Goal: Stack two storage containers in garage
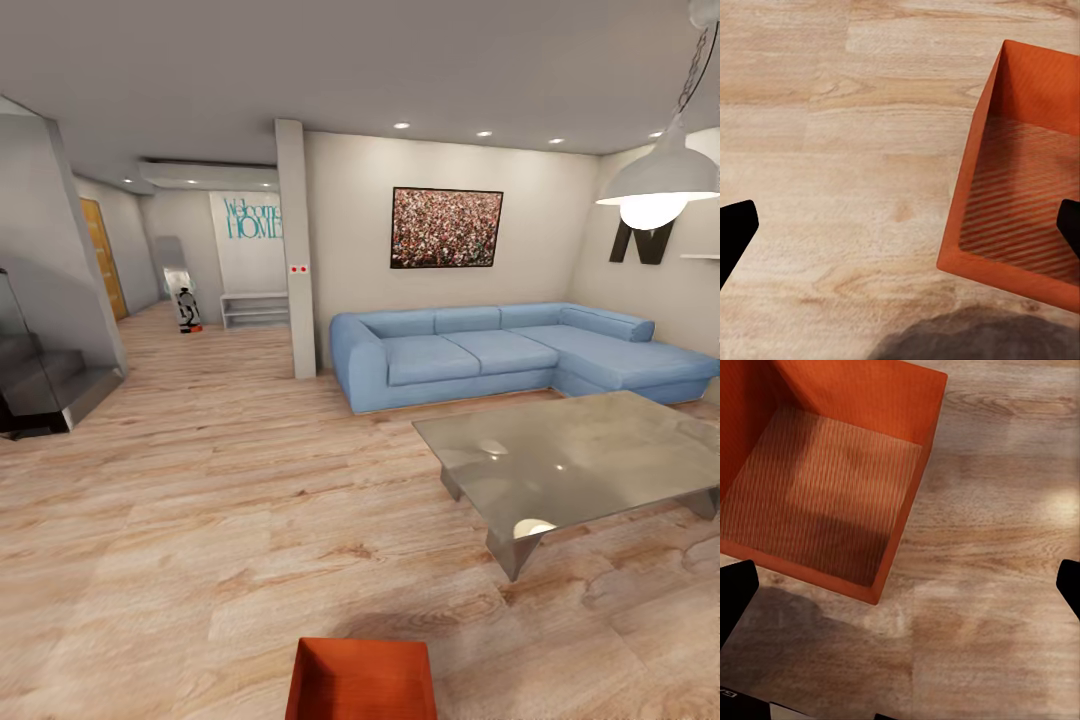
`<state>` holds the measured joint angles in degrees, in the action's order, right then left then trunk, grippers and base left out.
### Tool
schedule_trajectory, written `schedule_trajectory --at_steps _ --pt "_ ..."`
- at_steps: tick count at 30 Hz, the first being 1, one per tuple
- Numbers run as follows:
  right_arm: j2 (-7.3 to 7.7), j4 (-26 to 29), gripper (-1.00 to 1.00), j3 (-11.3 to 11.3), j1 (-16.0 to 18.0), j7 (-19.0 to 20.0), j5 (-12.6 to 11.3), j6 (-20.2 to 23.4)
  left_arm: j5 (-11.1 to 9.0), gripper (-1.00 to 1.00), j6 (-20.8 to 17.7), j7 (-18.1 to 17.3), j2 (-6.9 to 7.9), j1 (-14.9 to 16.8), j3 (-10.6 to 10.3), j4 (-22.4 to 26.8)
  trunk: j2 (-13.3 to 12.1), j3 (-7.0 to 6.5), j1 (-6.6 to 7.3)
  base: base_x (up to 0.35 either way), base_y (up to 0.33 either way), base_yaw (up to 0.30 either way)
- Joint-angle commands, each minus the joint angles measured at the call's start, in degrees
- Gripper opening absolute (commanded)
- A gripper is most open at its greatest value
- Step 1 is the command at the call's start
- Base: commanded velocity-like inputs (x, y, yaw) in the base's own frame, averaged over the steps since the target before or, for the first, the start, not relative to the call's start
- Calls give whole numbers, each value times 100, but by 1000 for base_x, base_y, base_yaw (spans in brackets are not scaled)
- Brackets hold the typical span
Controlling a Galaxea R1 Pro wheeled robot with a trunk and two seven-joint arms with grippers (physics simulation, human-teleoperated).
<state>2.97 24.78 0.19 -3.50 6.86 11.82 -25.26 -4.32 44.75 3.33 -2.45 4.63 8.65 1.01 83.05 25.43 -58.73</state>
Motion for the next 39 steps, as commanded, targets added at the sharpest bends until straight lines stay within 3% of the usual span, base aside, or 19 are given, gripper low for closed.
schedule_trajectory --at_steps 1,36,39 --pt "2 9 100 0 -2 17 3 -5 -42 100 16 1 -2 3 -21 -3 3 5 0 0 0 -4" --pt "2 9 100 -23 -2 17 -44 -10 -14 100 16 -3 0 3 -21 -4 3 5 0 0 0 0" --pt "2 11 100 -23 -2 17 -49 8 -89 100 -19 -53 8 3 -14 8 3 5 0 0 0 0"
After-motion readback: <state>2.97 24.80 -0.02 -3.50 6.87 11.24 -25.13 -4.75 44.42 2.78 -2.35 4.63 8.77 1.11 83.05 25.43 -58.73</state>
